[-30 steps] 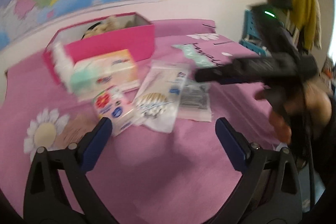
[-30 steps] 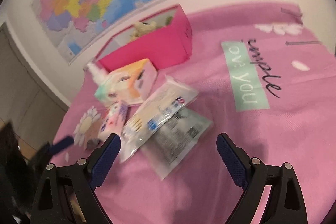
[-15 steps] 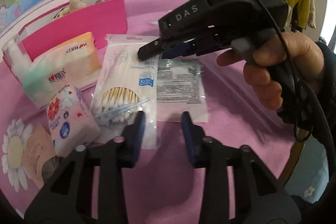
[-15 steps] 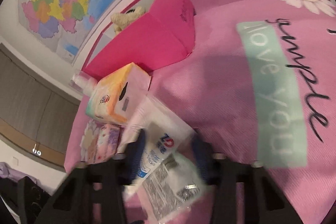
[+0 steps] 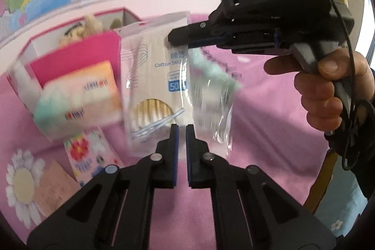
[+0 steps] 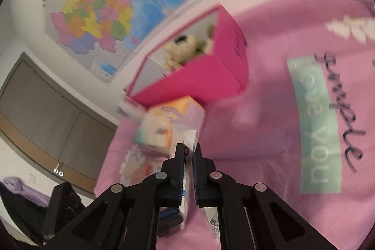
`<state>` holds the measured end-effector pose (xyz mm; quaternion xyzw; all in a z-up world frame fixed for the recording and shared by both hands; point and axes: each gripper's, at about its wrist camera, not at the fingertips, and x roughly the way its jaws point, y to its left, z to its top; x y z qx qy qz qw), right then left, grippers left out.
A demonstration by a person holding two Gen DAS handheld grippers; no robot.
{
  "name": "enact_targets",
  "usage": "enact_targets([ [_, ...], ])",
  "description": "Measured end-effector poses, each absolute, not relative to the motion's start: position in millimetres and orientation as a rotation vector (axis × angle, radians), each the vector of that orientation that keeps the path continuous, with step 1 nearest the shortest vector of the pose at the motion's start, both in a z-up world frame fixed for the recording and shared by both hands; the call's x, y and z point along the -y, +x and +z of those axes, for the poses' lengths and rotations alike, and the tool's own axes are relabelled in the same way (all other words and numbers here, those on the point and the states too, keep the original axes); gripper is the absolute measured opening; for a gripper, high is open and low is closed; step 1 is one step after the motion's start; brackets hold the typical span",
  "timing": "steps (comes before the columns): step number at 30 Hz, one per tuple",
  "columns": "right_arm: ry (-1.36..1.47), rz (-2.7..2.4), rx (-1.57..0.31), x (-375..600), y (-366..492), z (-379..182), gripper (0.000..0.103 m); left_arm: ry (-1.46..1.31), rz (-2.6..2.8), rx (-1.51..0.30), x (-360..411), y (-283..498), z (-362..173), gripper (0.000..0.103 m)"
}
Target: Organize soft objects
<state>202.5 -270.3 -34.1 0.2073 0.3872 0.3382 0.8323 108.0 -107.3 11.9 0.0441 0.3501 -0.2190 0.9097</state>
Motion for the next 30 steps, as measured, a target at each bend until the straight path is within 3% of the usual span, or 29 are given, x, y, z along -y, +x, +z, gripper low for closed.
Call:
enact_targets([
  [6, 0.399, 0.758, -0.722, 257.7, 204.6, 18.8, 0.004, 0.063, -0.422, -0.634, 90.7, 119.2, 53.9, 0.007],
  [15, 0.428, 0.797, -0.644, 223.6, 262.8, 87.3, 0.004, 0.043, -0.283, -0.548, 50.1, 198.2, 108.3, 0.008],
  [18, 0.492, 0.769, -0.657, 213.5, 307.1, 91.0, 0.004, 0.025, -0.223, -0.554, 33.4, 224.3, 113.0, 0.022],
  [22, 0.606, 0.752, -0.717, 202.7, 353.0, 71.1, 0.004, -0.031, -0.16, -0.552, 8.0, 246.8, 114.2, 0.025],
  [23, 0.622, 0.721, -0.735, 197.9, 364.0, 61.3, 0.004, -0.047, -0.151, -0.55, 1.7, 247.2, 113.8, 0.031],
  [26, 0.63, 0.663, -0.791, 186.2, 383.8, 38.0, 0.009, -0.081, -0.106, -0.531, -16.1, 239.2, 112.8, 0.066],
  [27, 0.632, 0.672, -0.814, 181.6, 389.1, 31.9, 0.012, -0.083, -0.099, -0.525, -18.9, 237.1, 112.5, 0.068],
  [28, 0.602, 0.699, -0.849, 172.7, 394.0, 25.9, 0.026, -0.081, -0.092, -0.522, -21.2, 235.6, 111.9, 0.068],
  [29, 0.575, 0.693, -0.867, 167.8, 395.4, 23.4, 0.057, -0.083, -0.09, -0.525, -23.1, 234.2, 111.7, 0.068],
  [30, 0.543, 0.658, -0.877, 165.9, 394.9, 22.2, 0.071, -0.088, -0.098, -0.53, -23.7, 231.7, 111.9, 0.07],
])
